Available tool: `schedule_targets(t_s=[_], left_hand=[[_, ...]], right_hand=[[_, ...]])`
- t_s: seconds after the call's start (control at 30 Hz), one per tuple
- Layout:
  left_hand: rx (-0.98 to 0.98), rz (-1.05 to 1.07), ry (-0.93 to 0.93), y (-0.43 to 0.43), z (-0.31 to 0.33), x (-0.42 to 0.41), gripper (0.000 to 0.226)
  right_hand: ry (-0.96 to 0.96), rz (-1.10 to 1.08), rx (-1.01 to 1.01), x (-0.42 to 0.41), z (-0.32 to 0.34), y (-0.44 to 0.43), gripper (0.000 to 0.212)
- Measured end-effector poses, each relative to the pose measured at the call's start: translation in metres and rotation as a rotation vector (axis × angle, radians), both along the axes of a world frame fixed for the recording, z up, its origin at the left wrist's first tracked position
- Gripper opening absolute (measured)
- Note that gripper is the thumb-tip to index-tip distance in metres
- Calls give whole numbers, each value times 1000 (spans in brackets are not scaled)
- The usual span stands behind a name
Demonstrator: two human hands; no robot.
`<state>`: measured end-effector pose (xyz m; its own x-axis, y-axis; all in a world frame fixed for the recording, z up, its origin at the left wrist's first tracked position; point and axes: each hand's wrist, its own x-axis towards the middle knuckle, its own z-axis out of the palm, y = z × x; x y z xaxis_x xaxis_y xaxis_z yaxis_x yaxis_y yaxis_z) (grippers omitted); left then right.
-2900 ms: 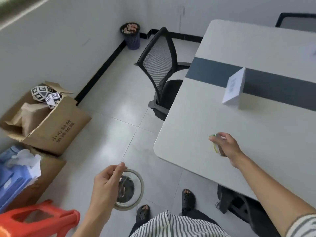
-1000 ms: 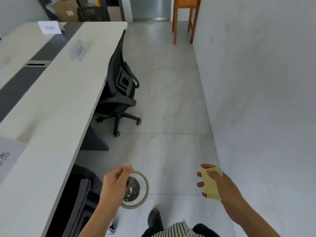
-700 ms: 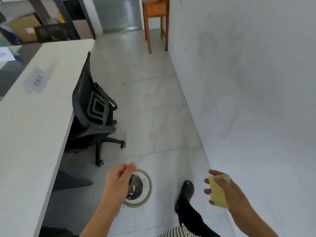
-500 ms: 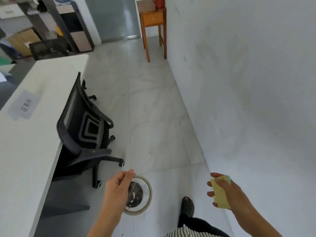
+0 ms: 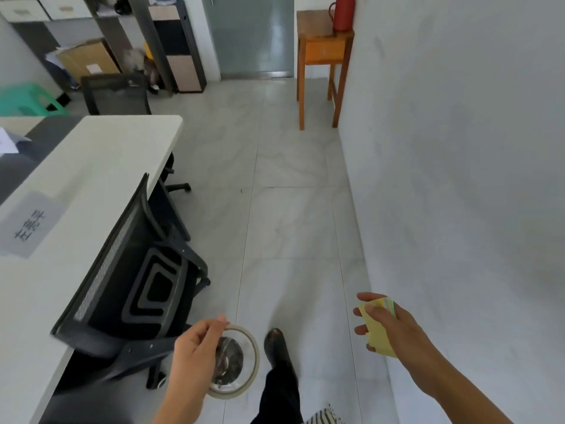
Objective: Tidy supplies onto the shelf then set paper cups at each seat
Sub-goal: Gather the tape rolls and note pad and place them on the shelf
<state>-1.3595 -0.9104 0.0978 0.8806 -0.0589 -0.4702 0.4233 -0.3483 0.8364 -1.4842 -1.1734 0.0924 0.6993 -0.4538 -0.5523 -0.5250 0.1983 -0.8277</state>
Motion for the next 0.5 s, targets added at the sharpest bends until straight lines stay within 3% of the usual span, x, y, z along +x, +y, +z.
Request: schedule_targets(t_s=[0.3, 0.5], left_hand=[[-32, -93, -102, -114, 30, 235, 31], [-84, -202, -119, -206, 41, 343, 28]], right_hand=[[3, -141, -1, 177, 23, -87, 20], [13, -199, 14, 268, 18, -151, 19]])
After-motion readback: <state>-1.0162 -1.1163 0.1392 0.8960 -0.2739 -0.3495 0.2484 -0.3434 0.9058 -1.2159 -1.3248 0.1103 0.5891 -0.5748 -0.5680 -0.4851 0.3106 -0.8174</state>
